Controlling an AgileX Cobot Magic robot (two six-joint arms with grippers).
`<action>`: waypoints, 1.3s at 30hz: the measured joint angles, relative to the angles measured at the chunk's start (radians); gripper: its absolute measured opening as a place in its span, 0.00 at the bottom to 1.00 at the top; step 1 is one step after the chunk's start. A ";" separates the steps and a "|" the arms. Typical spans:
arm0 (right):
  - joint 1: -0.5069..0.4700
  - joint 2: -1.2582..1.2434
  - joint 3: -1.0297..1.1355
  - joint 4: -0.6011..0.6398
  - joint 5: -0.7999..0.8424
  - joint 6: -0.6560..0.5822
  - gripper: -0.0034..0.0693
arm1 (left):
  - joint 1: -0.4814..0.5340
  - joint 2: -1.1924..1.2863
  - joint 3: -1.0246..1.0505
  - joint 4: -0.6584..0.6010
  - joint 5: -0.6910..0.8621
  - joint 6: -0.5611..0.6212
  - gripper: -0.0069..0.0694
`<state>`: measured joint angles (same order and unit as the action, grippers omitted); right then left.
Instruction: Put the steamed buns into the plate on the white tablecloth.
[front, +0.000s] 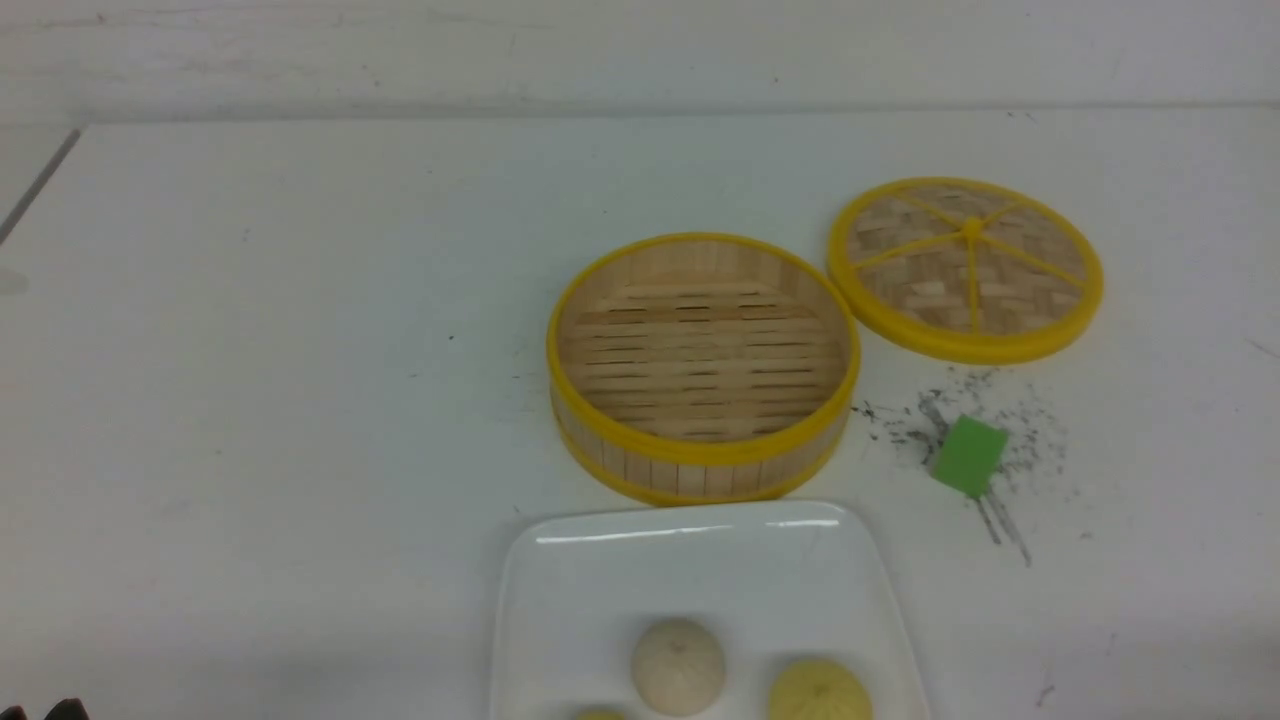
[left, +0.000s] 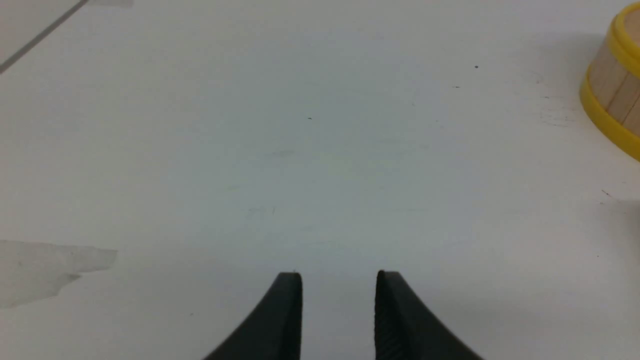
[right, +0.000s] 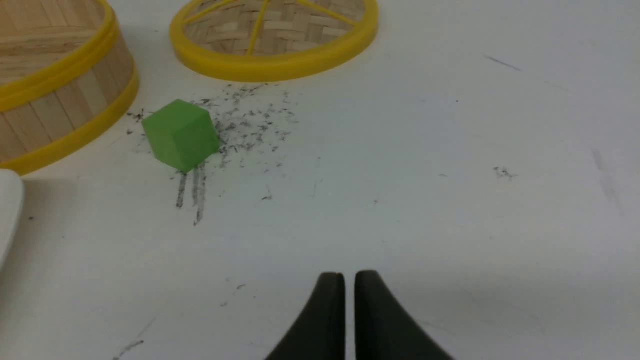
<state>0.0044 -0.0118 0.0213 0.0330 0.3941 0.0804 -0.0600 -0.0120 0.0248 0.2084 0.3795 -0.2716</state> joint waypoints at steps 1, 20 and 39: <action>-0.002 0.000 0.000 0.000 0.000 0.000 0.12 | 0.000 0.000 0.000 0.000 0.000 0.000 0.41; -0.005 0.000 0.000 0.000 0.001 0.000 0.17 | 0.000 0.000 0.000 0.008 0.001 0.000 0.41; -0.006 0.000 0.000 0.000 0.001 0.000 0.19 | 0.000 0.000 0.000 0.010 0.001 0.000 0.41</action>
<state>-0.0015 -0.0118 0.0213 0.0330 0.3951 0.0801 -0.0600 -0.0120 0.0248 0.2183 0.3806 -0.2716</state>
